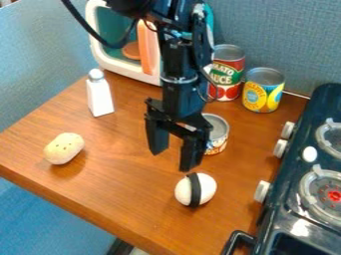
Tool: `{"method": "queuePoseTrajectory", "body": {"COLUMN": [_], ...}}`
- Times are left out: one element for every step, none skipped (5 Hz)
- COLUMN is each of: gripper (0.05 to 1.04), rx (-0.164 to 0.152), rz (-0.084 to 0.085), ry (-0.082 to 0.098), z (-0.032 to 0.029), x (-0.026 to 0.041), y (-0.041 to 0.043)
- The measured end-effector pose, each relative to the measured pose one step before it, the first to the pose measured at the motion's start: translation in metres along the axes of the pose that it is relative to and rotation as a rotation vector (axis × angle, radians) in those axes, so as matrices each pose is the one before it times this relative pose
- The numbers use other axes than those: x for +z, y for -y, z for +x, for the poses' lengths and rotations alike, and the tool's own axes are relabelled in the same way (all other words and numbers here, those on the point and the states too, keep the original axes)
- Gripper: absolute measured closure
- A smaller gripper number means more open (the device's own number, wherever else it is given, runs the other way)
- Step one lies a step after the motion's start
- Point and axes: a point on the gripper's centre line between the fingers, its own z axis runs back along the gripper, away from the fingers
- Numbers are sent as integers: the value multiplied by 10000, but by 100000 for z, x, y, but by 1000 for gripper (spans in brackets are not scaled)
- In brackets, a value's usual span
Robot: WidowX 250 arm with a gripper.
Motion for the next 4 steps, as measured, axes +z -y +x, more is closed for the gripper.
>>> {"method": "queuePoseTrajectory", "body": {"gripper": [83, 83, 83, 83], "rx": [-637, -458, -359, 55], "rz": [549, 357, -73, 29], "ry": [18, -431, 87, -469], "z": [470, 37, 396, 31], "x": [-547, -1385, -611, -1393], "y": [1704, 874, 96, -154]}}
